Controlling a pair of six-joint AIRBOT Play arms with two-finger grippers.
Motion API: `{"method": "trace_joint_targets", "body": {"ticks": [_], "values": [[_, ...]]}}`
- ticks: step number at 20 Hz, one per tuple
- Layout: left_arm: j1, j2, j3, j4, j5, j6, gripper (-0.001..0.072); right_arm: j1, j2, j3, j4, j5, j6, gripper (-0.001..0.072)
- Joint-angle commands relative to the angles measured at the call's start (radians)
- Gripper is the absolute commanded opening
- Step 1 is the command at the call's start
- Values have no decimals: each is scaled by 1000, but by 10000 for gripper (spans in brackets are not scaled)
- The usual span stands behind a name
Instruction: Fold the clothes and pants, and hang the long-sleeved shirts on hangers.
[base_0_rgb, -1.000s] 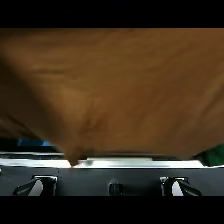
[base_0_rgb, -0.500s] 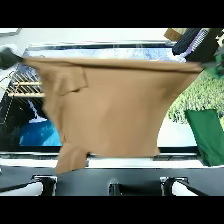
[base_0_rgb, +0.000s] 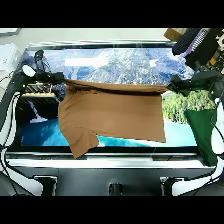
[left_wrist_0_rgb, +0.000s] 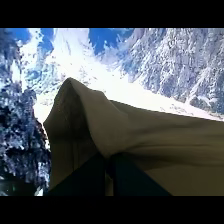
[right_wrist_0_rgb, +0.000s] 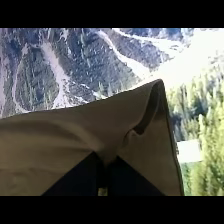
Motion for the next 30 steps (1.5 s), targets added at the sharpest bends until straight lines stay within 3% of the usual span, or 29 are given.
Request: {"method": "trace_joint_targets", "body": {"ticks": [1, 5, 8, 17, 18, 19, 20, 21, 23, 26, 30], "values": [[6, -14, 3, 5, -87, 17, 13, 17, -19, -5, -12, -13, 13, 32], [49, -9, 2, 8, -308, 16, 13, 32, -14, -5, -89, -229, 53, 32], [52, -22, 2, 34, -407, 17, 13, 77, -20, -13, -234, -272, 88, 32], [41, -68, 2, 50, -421, 8, 20, 183, -105, -16, -467, -296, 196, 33], [41, -67, 2, 50, -422, 0, 94, 183, -106, -16, -495, -306, 216, 41], [42, -64, 2, 50, -422, -19, 258, 183, -102, -15, -530, -317, 224, 126], [45, -54, 2, 50, -430, -28, 466, 183, -94, -15, -556, -331, 225, 235], [51, -38, 2, 51, -445, -28, 590, 183, -80, -15, -582, -344, 225, 348], [68, 13, 2, 71, -495, -27, 598, 182, -32, -15, -637, -349, 216, 478], [107, 122, -48, 88, -576, -28, 602, 176, 76, -16, -686, -332, 137, 489], [220, 424, -499, 55, -505, -16, 602, 53, 234, -179, -480, -294, 5, 485]]}}
